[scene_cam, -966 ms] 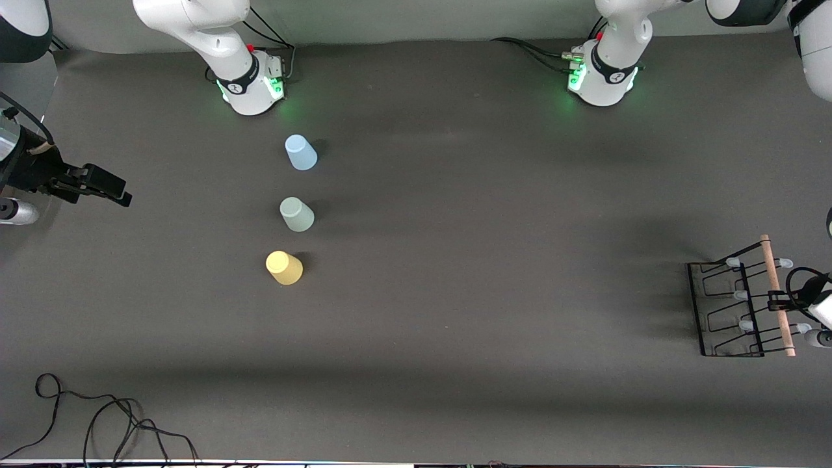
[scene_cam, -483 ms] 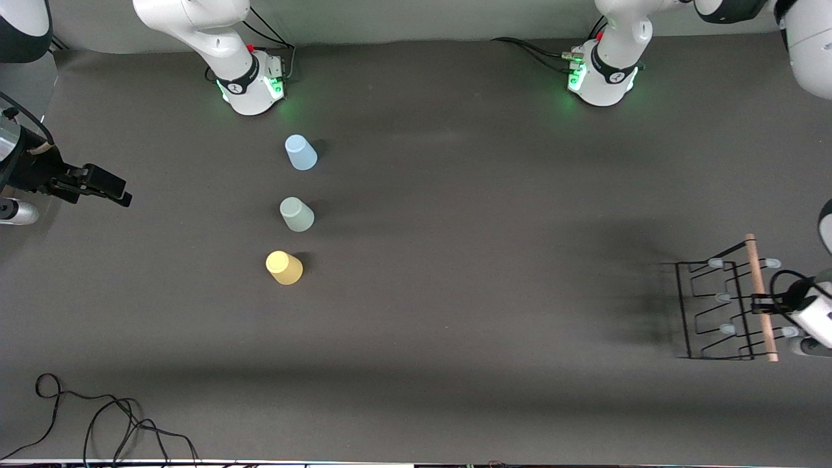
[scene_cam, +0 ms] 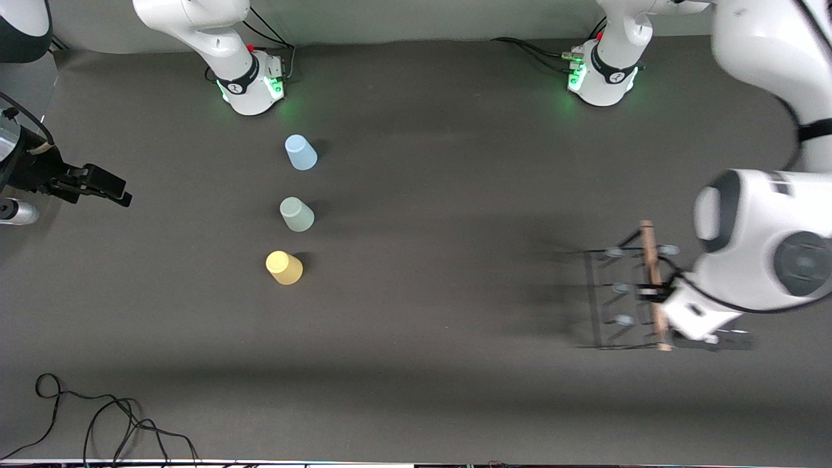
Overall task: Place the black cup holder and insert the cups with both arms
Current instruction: 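Lift the rack with the left gripper and carry it toward the cups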
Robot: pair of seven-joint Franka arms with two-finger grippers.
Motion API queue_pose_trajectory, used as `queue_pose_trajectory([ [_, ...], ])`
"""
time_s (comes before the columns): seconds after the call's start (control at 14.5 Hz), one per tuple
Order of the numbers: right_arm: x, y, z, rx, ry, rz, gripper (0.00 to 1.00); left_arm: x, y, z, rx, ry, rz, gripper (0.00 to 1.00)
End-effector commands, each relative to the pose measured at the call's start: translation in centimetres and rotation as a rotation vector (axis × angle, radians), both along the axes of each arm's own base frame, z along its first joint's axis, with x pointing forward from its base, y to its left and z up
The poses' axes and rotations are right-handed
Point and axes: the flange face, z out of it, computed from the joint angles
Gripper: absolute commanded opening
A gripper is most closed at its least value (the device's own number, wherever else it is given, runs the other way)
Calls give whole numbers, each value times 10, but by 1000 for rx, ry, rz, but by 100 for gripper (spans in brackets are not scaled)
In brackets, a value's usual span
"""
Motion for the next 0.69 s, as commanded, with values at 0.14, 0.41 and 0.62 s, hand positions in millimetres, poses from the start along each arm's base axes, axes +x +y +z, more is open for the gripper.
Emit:
queue_pose_trajectory([
  [0.14,1,-8,4,-12,-6,12,100,-52,-107,36,-49,-8,73,0],
  [0.41,1,-9,4,-12,-4,11,100,-113,-229,15,-25,8,83,0],
  [0.62,1,-9,4,-12,-3,11,100,-148,-311,-10,-73,-73,140,0],
])
